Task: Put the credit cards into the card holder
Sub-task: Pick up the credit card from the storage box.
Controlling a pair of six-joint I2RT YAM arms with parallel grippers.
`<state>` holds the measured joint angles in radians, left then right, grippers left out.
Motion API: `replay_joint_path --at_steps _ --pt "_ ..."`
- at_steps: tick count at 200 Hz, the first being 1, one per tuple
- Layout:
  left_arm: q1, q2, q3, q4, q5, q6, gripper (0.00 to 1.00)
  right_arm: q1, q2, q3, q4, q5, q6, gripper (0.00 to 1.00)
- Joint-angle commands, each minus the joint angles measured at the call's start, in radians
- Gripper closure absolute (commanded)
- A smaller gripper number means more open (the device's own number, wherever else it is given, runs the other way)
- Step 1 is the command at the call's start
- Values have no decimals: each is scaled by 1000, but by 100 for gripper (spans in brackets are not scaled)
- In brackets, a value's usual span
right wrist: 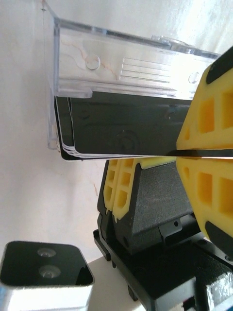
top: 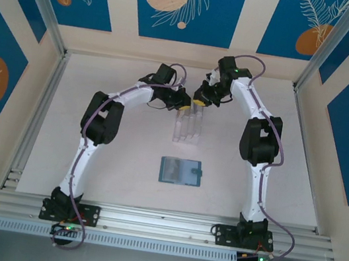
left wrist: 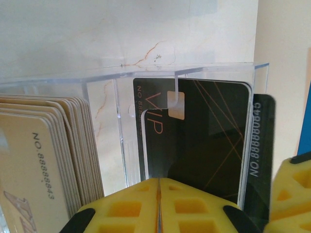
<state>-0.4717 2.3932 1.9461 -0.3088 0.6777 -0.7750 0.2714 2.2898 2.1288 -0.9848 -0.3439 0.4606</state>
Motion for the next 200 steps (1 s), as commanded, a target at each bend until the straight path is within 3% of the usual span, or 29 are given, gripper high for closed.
replay_joint_path --at_steps 1,52,200 --pt "-35 34 25 -54 -1 30 91 12 -53 -6 0 -52 -5 92" --pt "-31 31 23 -54 -3 29 91 3 -71 -22 -2 -37 -7 100" --pt "-19 18 5 -54 -4 26 90 -51 -222 -202 50 59 1 100"
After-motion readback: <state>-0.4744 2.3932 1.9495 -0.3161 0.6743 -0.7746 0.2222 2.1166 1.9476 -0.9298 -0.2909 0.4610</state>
